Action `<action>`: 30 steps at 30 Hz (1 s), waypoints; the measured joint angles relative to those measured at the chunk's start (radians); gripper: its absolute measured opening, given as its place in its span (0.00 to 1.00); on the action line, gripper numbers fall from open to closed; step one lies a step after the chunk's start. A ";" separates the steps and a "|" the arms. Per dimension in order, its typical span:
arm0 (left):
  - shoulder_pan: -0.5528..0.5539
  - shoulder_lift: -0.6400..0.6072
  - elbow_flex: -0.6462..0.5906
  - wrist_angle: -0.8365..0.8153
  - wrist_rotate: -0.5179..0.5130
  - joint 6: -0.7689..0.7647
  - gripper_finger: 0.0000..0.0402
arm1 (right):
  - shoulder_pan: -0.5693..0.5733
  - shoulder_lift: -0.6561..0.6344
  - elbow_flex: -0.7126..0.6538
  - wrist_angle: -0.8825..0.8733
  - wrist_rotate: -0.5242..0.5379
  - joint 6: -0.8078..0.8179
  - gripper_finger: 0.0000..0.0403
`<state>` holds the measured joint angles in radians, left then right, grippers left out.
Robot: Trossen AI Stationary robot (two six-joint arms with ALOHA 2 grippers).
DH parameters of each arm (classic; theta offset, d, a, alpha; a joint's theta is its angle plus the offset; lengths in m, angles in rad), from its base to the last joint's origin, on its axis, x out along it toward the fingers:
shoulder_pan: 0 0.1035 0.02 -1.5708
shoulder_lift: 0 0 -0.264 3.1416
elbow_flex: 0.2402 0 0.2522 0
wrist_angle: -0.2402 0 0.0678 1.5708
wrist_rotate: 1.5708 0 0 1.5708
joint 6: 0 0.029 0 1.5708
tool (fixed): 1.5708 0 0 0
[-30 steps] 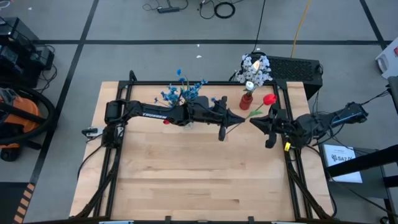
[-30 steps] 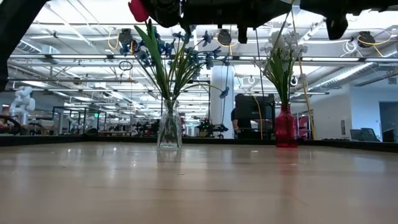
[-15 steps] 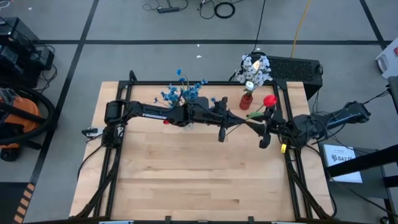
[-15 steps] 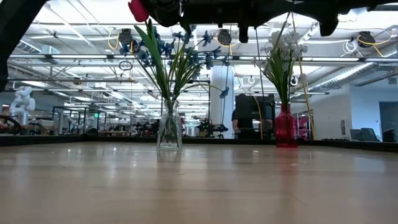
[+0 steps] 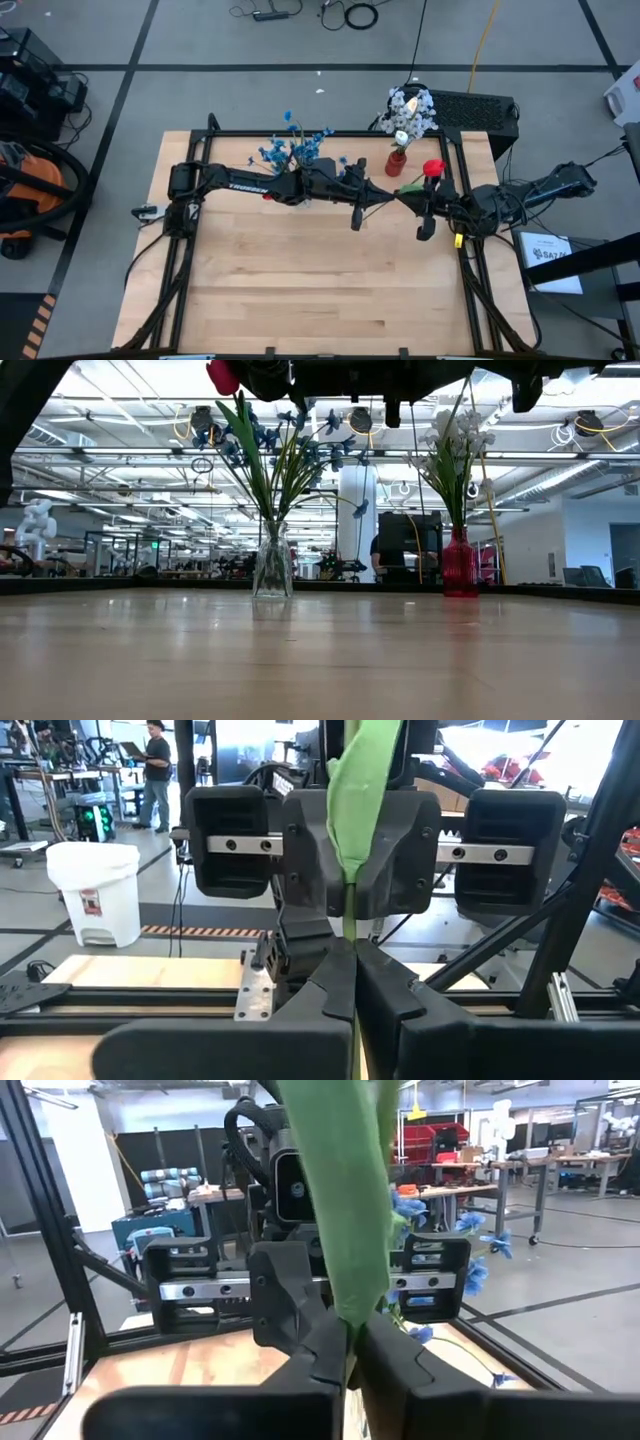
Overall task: Sort flowers into vase by color
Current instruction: Put the red flower into the transparent vase
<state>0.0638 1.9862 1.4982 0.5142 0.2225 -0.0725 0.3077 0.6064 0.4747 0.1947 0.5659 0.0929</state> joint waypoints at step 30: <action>-0.062 -0.422 -0.030 -0.610 -0.279 0.102 0.29 | -0.001 0.027 0.001 0.004 0.012 0.046 0.01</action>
<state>0.0019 1.5644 1.4680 -0.0959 -0.0568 0.0292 0.3065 0.6330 0.4755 0.1982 0.5781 0.1390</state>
